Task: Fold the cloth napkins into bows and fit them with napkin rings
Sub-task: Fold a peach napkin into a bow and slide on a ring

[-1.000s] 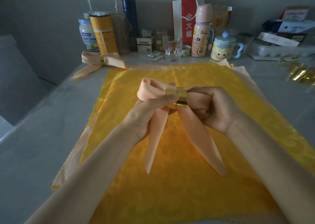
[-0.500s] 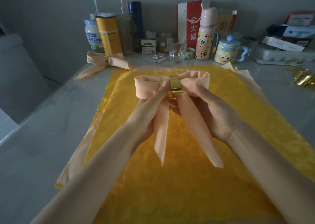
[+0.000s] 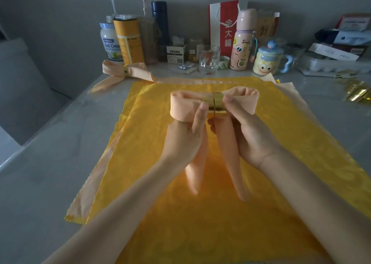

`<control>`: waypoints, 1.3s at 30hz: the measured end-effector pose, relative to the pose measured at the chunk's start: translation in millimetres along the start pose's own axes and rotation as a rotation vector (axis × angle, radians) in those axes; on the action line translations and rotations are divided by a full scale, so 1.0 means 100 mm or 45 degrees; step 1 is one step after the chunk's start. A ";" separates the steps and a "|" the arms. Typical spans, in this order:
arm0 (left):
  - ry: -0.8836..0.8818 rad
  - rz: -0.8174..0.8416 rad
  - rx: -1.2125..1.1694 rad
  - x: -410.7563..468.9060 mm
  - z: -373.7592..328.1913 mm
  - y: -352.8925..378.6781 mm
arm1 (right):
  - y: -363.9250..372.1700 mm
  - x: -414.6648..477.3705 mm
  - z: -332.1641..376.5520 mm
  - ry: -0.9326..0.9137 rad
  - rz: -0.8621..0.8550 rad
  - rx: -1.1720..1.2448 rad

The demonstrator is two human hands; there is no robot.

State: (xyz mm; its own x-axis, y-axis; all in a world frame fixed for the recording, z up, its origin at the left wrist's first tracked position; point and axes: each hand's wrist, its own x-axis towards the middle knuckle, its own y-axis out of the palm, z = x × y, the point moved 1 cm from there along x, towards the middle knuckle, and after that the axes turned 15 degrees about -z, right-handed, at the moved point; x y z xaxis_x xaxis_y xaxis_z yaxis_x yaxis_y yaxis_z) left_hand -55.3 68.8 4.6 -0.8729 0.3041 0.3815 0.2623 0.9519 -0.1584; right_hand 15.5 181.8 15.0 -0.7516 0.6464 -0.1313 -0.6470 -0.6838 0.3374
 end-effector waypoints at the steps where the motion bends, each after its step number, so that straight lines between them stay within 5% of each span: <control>1: 0.019 -0.034 0.024 -0.01 0.00 0.01 | 0.01 0.00 -0.01 -0.016 -0.048 0.046; 10: 0.267 -0.039 0.075 -0.09 0.05 0.08 | 0.05 -0.03 -0.06 -0.057 -0.140 0.158; 20: -0.720 0.036 -0.375 0.01 -0.09 0.10 | 0.11 -0.12 -0.14 -0.047 -0.158 0.036; 22: -0.796 -0.119 -0.350 0.14 -0.09 0.08 | 0.15 -0.07 -0.15 -0.012 -0.185 0.002; 25: -0.904 -0.034 -0.262 0.20 -0.01 -0.04 | 0.27 0.02 -0.17 0.045 -0.157 -0.041; 29: -0.719 -0.432 -0.202 0.20 0.08 -0.32 | 0.60 0.05 -0.31 0.055 -0.087 -0.055; 33: -0.822 -0.771 -0.332 0.36 0.14 -0.69 | 1.21 0.17 -0.46 0.094 -0.077 -0.117; 39: -0.891 -0.865 -0.113 0.89 0.57 -1.35 | 1.92 0.58 -0.78 0.167 -0.021 -0.261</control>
State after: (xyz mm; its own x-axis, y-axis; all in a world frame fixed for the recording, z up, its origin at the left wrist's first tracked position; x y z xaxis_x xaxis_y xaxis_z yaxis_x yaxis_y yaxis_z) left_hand -191.6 -34.7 7.5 -0.8889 -0.3741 -0.2643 -0.3815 0.9240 -0.0248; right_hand -162.4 61.2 -0.3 -0.7423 0.6178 -0.2596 -0.6619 -0.7364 0.1400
